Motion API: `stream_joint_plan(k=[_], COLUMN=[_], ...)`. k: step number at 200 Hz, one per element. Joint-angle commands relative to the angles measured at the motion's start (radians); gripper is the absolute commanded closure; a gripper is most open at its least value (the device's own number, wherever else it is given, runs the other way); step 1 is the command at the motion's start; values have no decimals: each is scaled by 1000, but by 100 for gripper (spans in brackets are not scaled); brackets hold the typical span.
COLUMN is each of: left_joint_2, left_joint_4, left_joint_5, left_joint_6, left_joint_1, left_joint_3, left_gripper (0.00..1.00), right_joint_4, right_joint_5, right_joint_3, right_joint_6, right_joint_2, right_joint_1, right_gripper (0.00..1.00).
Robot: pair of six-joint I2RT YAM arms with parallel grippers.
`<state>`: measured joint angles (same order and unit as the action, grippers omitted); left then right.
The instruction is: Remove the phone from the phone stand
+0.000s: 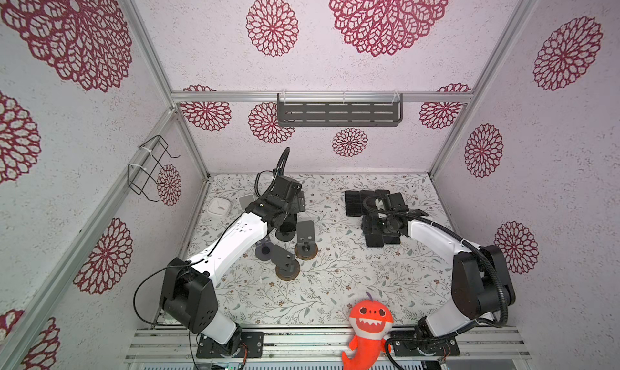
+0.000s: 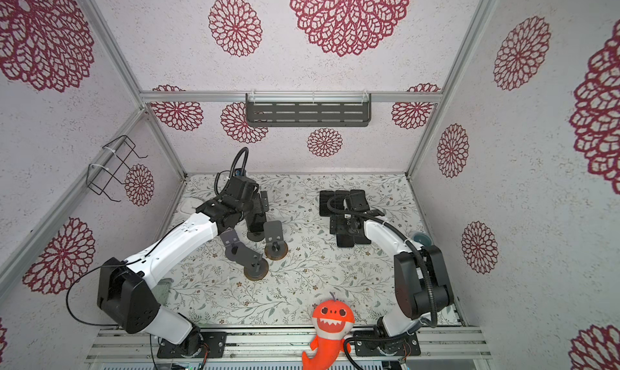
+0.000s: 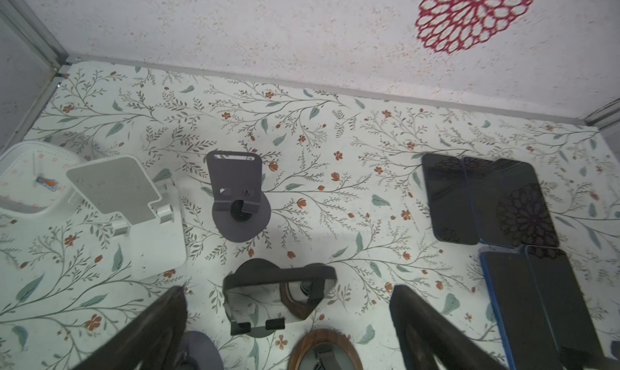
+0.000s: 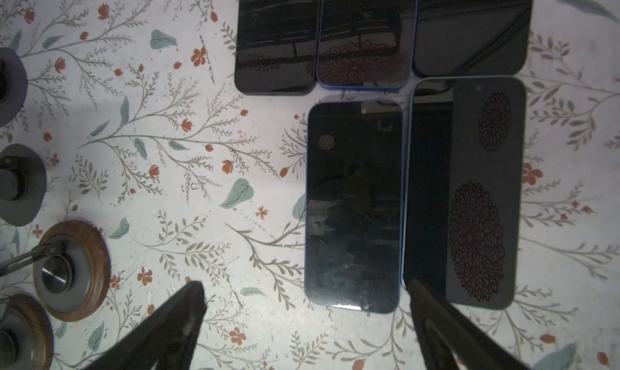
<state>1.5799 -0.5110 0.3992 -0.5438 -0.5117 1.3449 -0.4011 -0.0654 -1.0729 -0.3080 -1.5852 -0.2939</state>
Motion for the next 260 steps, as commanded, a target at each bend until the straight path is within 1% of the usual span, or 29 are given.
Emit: stream_joint_plan(k=[1,72,91,152,200,260], left_joint_2=[23,86,99,162,178,156], left_joint_4=[5,15,19,-22,-27,-52], left_joint_5=[7,-4,-5,29,38,45], left_joint_6=[-6,-5,3,13,6,4], left_joint_1=[12,13,12,7,7,5], left_joint_3=[3,-9,-7,39,52,63], left_gripper=[2,2,0,15,27,30], right_joint_4=[10,15,19,23,27,28], right_joint_5=[-14,-20,-32,-40,-47,-48], right_joint_3=[3,10,8,10,13,18], right_joint_6=[-17,-20,-22,-21,-20,-16], right_joint_2=[45,42,38,28,25,40], right_joint_1=[9,9,10,9,9,9], right_gripper=[2,2,2,2,2,2])
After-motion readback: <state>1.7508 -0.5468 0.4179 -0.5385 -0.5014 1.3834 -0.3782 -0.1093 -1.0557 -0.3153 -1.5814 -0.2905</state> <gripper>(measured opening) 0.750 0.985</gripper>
